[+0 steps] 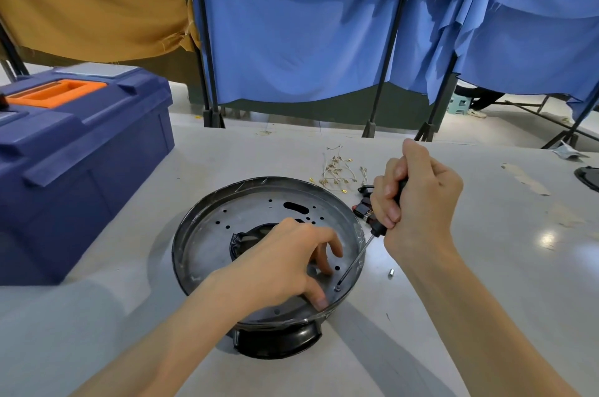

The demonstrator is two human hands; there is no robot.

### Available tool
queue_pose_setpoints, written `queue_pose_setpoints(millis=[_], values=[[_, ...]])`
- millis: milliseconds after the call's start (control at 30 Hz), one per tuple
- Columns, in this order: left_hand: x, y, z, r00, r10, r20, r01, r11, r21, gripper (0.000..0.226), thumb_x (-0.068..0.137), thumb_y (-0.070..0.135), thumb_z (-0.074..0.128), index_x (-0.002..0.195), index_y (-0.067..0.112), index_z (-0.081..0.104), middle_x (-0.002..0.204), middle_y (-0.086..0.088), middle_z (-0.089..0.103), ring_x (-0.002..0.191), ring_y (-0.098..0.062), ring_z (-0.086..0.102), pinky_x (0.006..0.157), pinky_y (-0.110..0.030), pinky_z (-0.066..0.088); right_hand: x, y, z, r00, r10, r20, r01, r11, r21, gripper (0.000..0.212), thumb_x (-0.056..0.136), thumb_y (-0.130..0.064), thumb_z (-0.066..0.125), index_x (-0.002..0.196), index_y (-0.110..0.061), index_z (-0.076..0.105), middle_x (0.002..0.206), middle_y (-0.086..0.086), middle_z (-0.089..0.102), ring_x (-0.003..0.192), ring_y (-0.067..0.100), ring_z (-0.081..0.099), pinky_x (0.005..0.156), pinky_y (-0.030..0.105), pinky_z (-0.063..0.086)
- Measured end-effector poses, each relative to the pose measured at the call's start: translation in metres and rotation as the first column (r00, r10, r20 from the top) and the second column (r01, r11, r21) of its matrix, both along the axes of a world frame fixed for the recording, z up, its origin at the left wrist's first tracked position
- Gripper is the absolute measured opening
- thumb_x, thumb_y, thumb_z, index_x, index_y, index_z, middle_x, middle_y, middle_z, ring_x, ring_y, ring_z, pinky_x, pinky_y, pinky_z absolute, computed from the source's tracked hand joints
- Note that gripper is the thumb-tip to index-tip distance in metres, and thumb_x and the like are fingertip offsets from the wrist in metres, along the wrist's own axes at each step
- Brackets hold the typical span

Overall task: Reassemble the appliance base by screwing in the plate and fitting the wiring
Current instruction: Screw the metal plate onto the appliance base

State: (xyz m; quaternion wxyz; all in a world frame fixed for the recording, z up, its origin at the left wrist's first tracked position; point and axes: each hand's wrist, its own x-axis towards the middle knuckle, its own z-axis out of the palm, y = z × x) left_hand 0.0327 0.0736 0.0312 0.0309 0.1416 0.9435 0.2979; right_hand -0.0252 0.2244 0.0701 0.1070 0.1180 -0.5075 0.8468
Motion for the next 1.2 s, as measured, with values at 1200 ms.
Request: queue_pose_setpoints(millis=[1200], values=[[0.011,0.011,0.002,0.992,0.005,-0.123,-0.003,1.0,0.019,0.054,0.083,0.067,0.017,0.116,0.026,0.032,0.086,0.0,0.071,0.075,-0.016,0.062,0.077,-0.038,0.05,0.03,0.018,0.003,0.852,0.104,-0.513,0.292,0.719,0.631,0.02,0.082,-0.035,0.07,0.089,-0.016,0.07,0.077,-0.008,0.067,0.074,0.01,0.062,0.065,0.021,0.054]])
